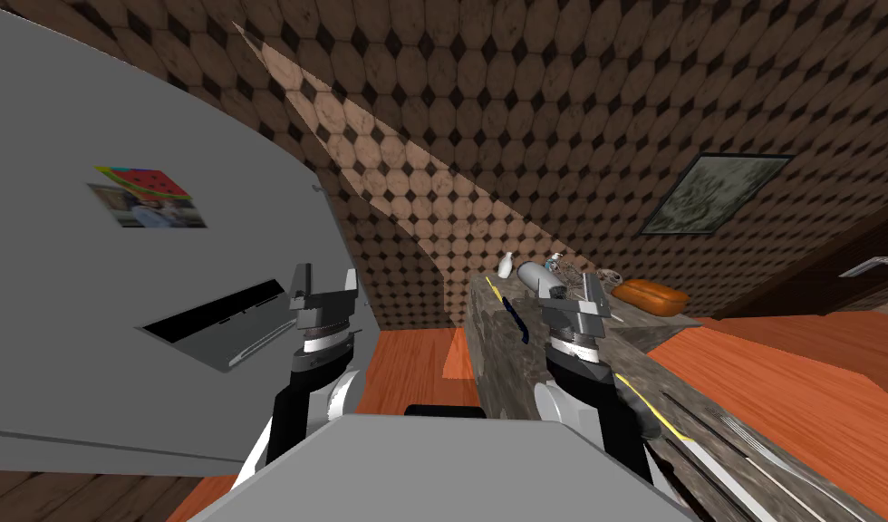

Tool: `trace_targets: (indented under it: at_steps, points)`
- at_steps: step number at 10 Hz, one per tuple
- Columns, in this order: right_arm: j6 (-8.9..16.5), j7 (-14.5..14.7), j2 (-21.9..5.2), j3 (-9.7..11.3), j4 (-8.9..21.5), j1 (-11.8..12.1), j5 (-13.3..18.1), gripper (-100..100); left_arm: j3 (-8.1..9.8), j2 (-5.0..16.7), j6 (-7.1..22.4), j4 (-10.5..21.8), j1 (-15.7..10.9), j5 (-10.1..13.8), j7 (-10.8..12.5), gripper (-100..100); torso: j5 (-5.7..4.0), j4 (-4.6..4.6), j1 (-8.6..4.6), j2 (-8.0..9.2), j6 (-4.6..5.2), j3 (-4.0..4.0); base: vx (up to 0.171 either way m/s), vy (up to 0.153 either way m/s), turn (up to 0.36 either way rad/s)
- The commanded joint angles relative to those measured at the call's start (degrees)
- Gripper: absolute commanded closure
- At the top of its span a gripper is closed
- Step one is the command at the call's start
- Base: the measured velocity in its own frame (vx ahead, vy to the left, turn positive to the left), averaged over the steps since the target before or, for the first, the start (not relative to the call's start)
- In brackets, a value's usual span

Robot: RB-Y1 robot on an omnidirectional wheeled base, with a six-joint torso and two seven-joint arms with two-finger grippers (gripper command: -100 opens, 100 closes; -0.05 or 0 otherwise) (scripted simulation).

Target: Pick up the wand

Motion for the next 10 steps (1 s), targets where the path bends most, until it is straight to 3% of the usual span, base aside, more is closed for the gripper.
trace_targets:
  at_steps: [1, 5, 6, 10]
  points:
    - [2.05, -0.91, -2.32, -0.9, -0.25, -0.39, -1.55, -100, 0.0, 0.0, 0.0, 0.0, 0.0, 0.0, 0.0, 0, 0.0, 0.0, 0.0, 0.0, 0.0, 0.0, 0.019, 0.019, -0.086]
    - [8.36, -4.01, -7.23, -4.05, -0.98, -1.45, -6.82, -100, 0.0, 0.0, 0.0, 0.0, 0.01, 0.0, 0.0, 0, 0.04, -0.06, 0.2, -0.24, 0.0, -0.14, 0.059, 0.052, -0.101]
    - [8.96, -4.01, -7.23, -4.05, -0.98, -1.45, -6.82, -100, 0.0, 0.0, 0.0, 0.0, 0.01, 0.0, 0.0, 0, 0.05, -0.06, 0.2, -0.26, 0.01, -0.15, 0.04, 0.033, -0.043]
    - [15.95, -7.51, -11.14, -7.49, -1.53, -2.08, -12.53, -100, 0.0, 0.0, 0.0, 0.0, 0.0, 0.0, 0.0, 0, 0.03, -0.05, 0.13, -0.22, -0.01, -0.13, 0.051, 0.035, -0.078]
